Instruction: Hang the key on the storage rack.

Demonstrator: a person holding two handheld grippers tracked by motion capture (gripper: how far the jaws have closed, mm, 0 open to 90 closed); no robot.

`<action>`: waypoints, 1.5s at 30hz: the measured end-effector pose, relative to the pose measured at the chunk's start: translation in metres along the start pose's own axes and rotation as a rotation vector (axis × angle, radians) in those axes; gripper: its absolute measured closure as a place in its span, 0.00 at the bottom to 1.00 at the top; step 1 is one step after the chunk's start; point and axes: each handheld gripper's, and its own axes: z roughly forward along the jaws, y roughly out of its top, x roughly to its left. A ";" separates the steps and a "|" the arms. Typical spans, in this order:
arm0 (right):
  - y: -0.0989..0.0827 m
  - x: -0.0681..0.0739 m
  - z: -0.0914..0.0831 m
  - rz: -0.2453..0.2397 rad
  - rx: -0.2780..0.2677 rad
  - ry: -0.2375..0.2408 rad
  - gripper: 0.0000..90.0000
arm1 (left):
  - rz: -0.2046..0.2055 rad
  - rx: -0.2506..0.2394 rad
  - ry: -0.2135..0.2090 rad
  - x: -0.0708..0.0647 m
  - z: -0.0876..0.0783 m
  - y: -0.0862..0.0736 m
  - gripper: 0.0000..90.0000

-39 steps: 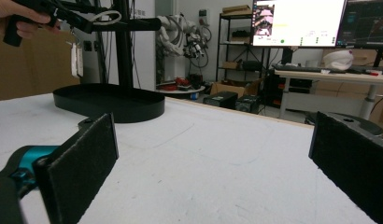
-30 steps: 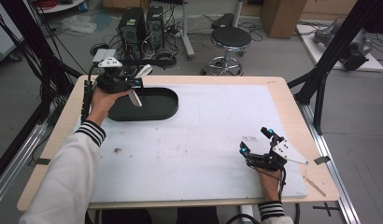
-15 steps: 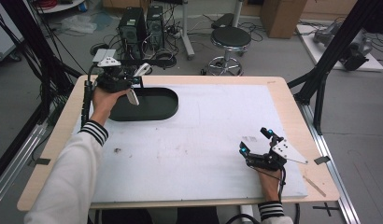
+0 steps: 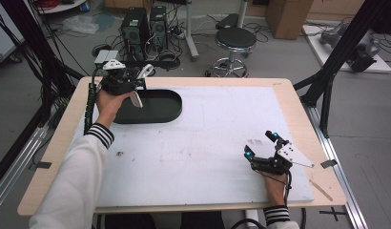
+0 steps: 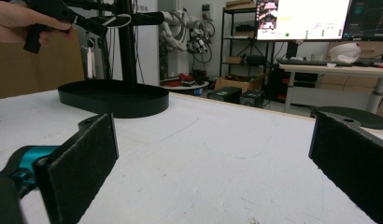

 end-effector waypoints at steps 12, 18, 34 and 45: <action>0.000 0.000 -0.001 0.001 0.000 -0.001 0.00 | 0.065 0.073 0.098 -0.009 0.019 -0.007 0.82; 0.000 0.000 -0.001 0.014 -0.001 0.001 0.00 | 0.025 0.084 0.105 -0.014 0.029 -0.010 0.82; -0.001 -0.001 -0.001 0.018 0.004 0.001 0.00 | 0.029 -0.006 0.057 -0.023 0.022 -0.011 0.21; -0.003 -0.005 -0.002 0.055 0.001 0.003 0.00 | 0.127 -0.245 -0.013 -0.034 -0.085 -0.061 0.02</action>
